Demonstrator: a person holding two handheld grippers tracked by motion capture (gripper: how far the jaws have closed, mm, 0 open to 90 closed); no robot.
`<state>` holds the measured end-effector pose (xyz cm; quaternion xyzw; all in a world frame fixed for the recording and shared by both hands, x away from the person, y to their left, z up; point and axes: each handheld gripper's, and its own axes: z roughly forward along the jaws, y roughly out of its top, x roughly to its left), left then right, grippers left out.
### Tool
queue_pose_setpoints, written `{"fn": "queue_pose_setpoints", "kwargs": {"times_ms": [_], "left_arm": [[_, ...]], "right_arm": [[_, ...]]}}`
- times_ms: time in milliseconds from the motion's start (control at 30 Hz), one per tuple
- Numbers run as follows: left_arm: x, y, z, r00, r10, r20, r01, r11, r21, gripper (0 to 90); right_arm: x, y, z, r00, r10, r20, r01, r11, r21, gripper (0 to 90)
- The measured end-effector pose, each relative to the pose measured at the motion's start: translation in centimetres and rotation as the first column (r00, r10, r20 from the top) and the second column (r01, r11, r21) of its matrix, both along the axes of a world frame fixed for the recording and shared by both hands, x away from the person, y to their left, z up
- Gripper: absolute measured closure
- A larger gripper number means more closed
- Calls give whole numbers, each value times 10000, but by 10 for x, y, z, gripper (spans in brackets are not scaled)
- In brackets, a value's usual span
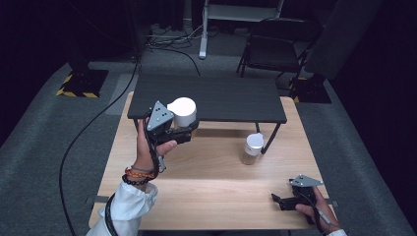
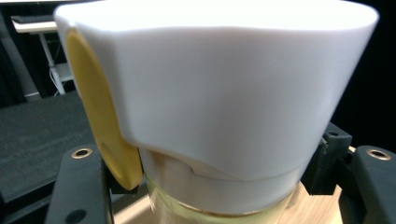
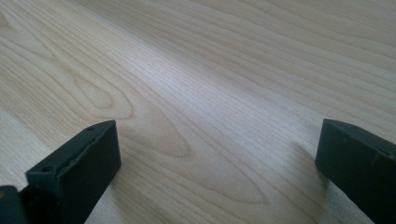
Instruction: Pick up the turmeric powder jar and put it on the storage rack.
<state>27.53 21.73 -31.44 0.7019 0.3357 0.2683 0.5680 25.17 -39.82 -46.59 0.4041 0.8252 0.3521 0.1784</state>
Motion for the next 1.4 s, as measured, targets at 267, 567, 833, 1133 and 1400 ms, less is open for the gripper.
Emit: {"fn": "queue_pose_setpoints", "kwargs": {"times_ms": [267,567,833,1133,1400], "left_arm": [[13,0,9,9997,211,92,-210,9998,-9,298],[35,-6,18,9986,530,70,-531,9984,186,298],[56,-8,17,9965,808,207,-807,9967,-56,298],[72,-21,16,9917,1283,102,-1283,9917,32,298],[85,-28,17,9864,1634,-144,-1628,9860,366,298]], "right_arm": [[0,0,0,10000,-8,2,8,10000,-1,0],[0,0,0,10000,-9,2,9,10000,1,0],[0,0,0,10000,-8,4,8,10000,1,0],[0,0,0,10000,-6,6,6,10000,5,0],[0,0,0,10000,0,6,0,10000,6,0]]}}
